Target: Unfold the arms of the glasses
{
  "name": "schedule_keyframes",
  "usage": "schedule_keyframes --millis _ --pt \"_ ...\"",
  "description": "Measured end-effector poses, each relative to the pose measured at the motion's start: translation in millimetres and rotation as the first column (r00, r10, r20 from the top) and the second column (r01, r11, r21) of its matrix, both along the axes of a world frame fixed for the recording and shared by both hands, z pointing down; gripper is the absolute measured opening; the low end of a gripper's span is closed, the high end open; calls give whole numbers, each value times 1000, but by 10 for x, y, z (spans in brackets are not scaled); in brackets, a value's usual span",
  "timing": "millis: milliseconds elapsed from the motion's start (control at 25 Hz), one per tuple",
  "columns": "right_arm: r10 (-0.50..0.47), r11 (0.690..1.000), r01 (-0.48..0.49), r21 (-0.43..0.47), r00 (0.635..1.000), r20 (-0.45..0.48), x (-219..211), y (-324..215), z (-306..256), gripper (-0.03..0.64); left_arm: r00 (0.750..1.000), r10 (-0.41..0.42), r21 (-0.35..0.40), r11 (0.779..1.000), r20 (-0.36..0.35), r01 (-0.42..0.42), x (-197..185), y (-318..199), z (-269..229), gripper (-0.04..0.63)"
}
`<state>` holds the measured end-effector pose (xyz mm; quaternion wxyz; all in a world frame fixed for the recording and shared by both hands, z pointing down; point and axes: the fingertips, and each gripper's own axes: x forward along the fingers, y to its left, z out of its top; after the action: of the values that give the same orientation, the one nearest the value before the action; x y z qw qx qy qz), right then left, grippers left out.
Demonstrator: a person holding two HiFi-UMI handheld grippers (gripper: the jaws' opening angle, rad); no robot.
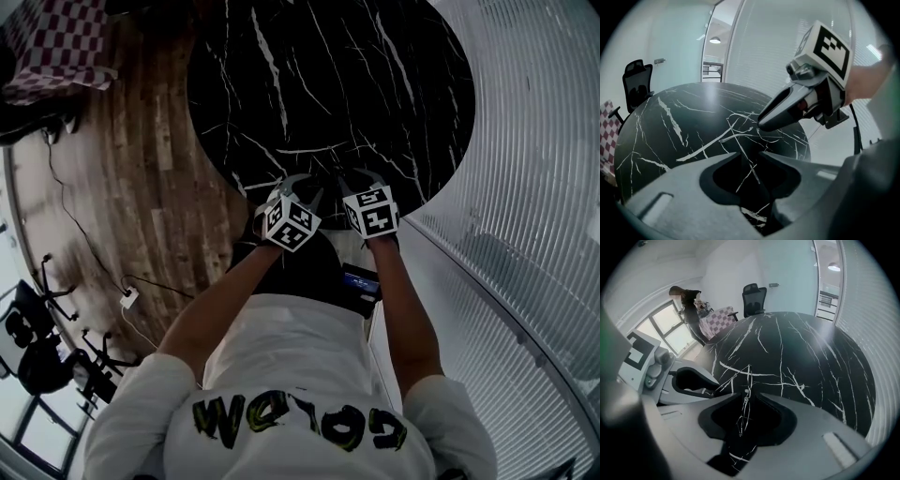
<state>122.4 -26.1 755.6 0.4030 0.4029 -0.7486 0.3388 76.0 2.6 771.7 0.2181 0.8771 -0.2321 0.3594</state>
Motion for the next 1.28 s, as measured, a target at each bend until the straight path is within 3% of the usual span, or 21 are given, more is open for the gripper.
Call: schedule_keyframes --millis 480,1280 --pt "-11 1000 11 -28 1000 -9 14 42 105 67 1000 -30 7 1000 -5 30 -6 -58 44 60" --pt "-12 999 11 -34 1000 -19 0 38 156 38 999 -48 -4 999 -3 48 -84 -133 45 38"
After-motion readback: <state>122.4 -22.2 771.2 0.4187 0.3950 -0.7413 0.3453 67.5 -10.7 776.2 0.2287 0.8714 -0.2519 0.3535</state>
